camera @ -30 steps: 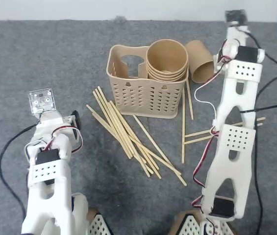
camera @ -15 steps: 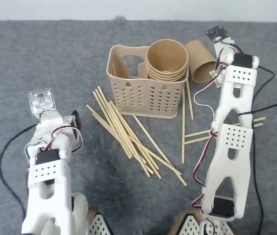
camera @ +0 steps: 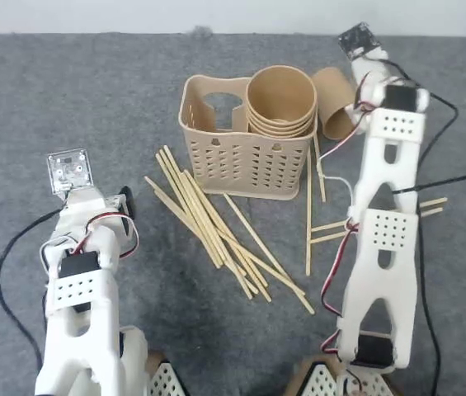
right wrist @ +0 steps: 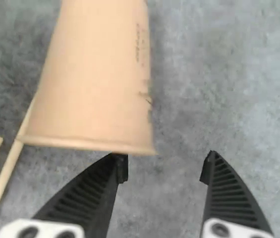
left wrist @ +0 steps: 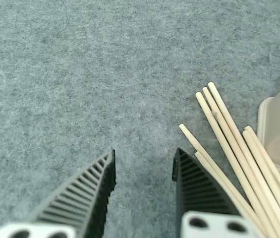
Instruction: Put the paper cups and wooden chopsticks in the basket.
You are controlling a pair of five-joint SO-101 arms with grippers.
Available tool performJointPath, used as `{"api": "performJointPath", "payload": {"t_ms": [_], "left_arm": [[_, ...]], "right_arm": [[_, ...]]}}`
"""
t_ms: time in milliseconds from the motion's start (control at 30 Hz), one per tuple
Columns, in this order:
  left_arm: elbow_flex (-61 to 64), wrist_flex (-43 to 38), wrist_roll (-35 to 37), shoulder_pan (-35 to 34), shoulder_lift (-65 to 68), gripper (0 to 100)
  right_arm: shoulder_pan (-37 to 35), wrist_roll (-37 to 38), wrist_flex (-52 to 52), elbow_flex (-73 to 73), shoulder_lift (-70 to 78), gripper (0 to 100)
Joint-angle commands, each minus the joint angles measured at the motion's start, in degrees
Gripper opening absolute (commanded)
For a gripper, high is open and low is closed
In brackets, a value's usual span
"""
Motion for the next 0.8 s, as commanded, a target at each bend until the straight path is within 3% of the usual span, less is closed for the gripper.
{"api": "performJointPath", "payload": {"t_ms": [0,133,767], "left_arm": [[-0.2,-1.8,0.4,0.4,-1.1,18],[-0.2,-1.8,0.4,0.4,-1.1,18],[0.2,-2.8,0.4,0.4,-1.1,18]], "right_arm": [[-1.8,1.0,-4.5,-2.3,1.0,17.7],[-1.7,0.6,-8.5,-2.4,3.3,0.0],[7.8,-5.5,16.3,-6.3,-8.1,0.8]]}}
